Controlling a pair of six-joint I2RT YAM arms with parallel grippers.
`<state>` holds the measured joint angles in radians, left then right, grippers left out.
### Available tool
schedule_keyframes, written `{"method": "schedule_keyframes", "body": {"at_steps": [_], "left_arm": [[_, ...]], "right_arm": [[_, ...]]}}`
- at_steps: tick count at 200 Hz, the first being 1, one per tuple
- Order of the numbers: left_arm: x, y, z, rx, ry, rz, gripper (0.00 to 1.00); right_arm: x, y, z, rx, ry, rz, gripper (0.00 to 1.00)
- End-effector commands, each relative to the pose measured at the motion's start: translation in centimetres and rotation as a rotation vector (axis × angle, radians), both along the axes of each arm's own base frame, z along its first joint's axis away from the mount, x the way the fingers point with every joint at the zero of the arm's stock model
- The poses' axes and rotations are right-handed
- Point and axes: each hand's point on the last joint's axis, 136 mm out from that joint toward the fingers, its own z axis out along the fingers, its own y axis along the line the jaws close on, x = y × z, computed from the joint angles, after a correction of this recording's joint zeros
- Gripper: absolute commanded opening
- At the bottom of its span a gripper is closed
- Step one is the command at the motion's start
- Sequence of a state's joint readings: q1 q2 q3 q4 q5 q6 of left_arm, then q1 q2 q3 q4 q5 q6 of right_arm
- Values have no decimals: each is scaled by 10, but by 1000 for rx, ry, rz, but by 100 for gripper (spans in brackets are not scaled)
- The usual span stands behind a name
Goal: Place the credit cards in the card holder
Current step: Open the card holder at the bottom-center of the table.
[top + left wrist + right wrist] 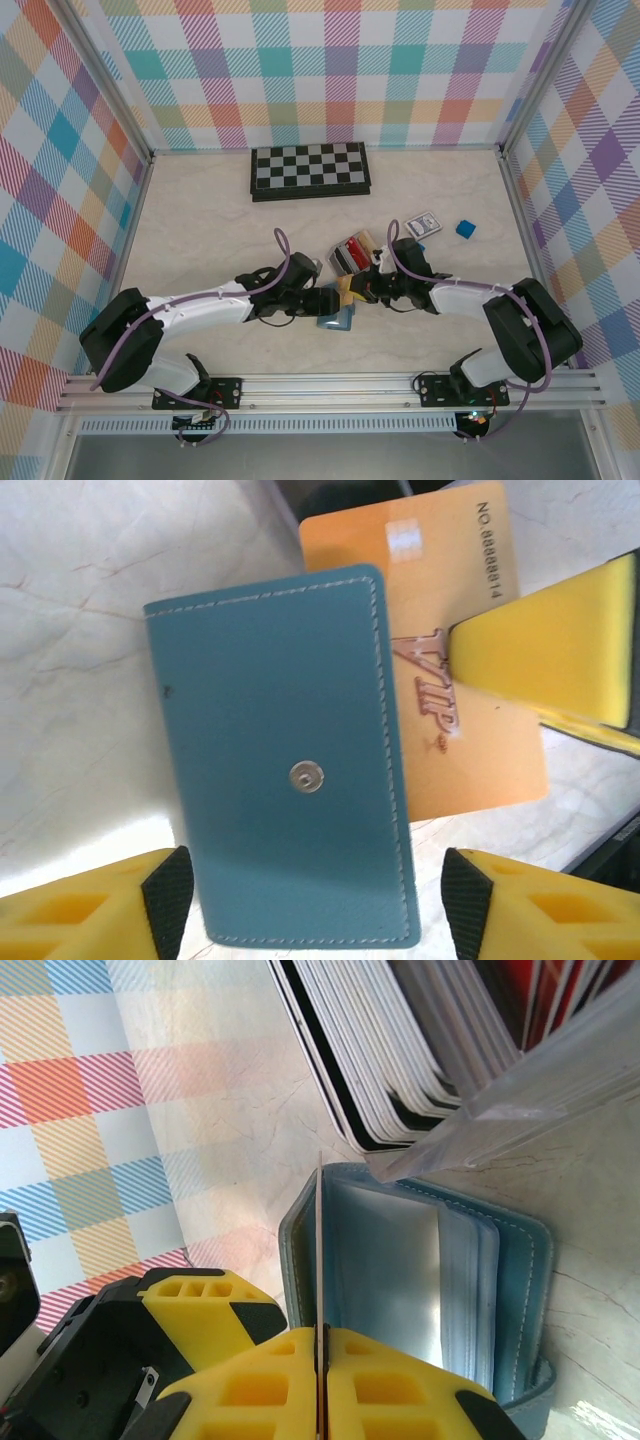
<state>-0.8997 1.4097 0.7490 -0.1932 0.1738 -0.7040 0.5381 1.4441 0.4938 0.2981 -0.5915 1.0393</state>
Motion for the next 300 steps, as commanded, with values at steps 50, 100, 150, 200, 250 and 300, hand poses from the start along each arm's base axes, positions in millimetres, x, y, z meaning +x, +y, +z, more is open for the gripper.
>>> {"method": "schedule_keyframes", "body": {"at_steps": [50,100,150,200,250,300], "left_arm": [[-11,-8,-1,54,54,-155,76],[-9,-10,-7,98,72,-174,56],[-6,-5,-3,119,54,-153,30],[1,-3,10,72,23,-67,16],[4,-8,9,-60,47,47,5],[-2,0,-10,-114,95,140,6]], "right_arm": [[10,16,21,85,-27,50,7],[11,19,25,93,-26,63,8],[10,17,22,63,-19,63,8],[5,-4,18,-134,-49,57,8],[-16,-37,16,-451,-93,96,8],[-37,-42,14,-445,-52,144,8]]}}
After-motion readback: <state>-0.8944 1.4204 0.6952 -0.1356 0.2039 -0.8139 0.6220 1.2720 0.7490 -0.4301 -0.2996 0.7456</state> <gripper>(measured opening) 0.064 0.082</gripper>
